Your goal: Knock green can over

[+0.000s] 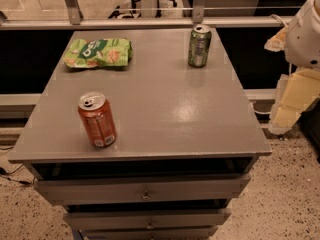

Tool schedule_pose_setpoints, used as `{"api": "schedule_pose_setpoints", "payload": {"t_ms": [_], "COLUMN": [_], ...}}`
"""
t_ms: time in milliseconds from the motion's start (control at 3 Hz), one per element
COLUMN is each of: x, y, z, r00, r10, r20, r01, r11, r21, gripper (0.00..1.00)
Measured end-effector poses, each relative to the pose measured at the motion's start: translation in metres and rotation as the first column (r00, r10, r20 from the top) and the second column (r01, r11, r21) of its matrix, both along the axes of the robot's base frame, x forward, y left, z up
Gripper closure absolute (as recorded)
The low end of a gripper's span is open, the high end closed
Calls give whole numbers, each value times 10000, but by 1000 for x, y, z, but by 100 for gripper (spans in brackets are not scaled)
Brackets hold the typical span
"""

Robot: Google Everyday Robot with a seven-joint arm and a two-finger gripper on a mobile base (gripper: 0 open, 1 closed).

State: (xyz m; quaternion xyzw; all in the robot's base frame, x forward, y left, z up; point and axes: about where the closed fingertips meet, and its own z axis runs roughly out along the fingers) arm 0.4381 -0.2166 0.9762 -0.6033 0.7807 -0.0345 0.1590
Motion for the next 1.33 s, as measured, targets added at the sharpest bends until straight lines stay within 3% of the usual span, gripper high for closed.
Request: {"api": "schedule_pose_setpoints", "payload": {"t_ms": [333,667,1000,1333], "x": [0,15,64,109], "y": [0,-1,3,5], "z": [0,-5,-21,-31], "r00": [10000,9989,9882,9705], "r10": [-1,-300,-938,-1534], "r20": [1,350,1212,1861], "r01": [1,287,752,1025], "r11": [10000,9989,9858,9608], "r21": [1,383,1500,2577], "gripper": [0,0,0,0]}}
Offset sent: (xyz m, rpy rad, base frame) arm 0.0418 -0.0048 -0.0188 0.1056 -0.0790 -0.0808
